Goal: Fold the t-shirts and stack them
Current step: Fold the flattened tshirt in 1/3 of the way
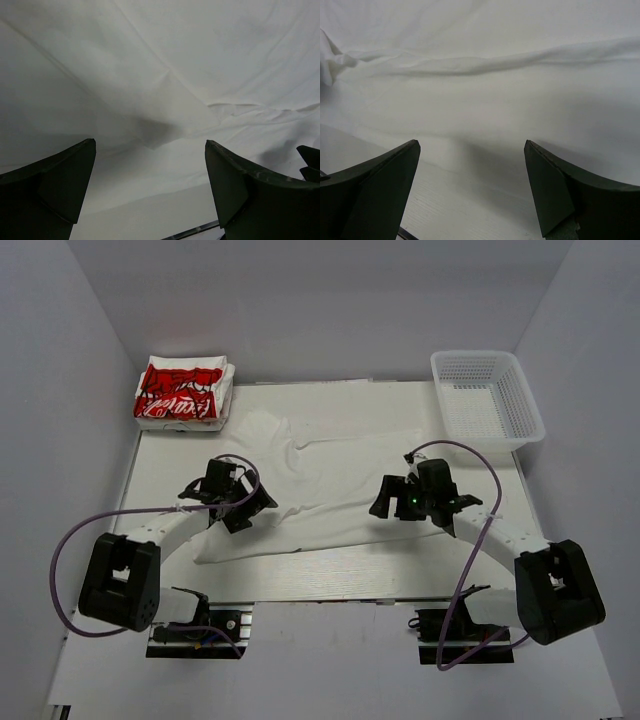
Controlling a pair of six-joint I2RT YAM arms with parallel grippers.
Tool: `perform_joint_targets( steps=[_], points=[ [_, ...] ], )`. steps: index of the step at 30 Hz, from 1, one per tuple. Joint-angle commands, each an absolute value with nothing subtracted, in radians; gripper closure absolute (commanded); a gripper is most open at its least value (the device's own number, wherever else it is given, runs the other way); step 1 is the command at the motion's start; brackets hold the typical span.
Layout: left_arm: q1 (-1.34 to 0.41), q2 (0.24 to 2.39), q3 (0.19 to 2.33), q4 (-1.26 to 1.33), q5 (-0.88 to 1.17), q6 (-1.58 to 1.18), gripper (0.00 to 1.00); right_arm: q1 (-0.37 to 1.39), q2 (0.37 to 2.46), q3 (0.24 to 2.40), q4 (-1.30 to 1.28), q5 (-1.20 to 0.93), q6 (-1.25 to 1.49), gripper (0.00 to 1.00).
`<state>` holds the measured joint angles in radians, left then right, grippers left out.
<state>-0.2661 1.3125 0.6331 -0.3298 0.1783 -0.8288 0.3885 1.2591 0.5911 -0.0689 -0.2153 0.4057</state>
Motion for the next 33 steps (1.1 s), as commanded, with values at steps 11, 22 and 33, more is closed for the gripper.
perform_joint_targets(
  steps=[11, 22, 33],
  points=[
    [-0.291, 1.522, 0.810, -0.200, 0.124, -0.819, 0.00, 0.393, 1.394, 0.514, 0.051, -0.390, 0.367, 0.10],
    [-0.291, 1.732, 1.078, -0.023, 0.109, -0.810, 0.00, 0.396, 1.394, 0.506, 0.046, -0.373, 0.367, 0.10],
    [-0.291, 1.947, 1.436, -0.029, 0.114, -0.597, 0.00, 0.390, 1.295, 0.629, -0.100, -0.172, 0.356, 0.10]
  ],
)
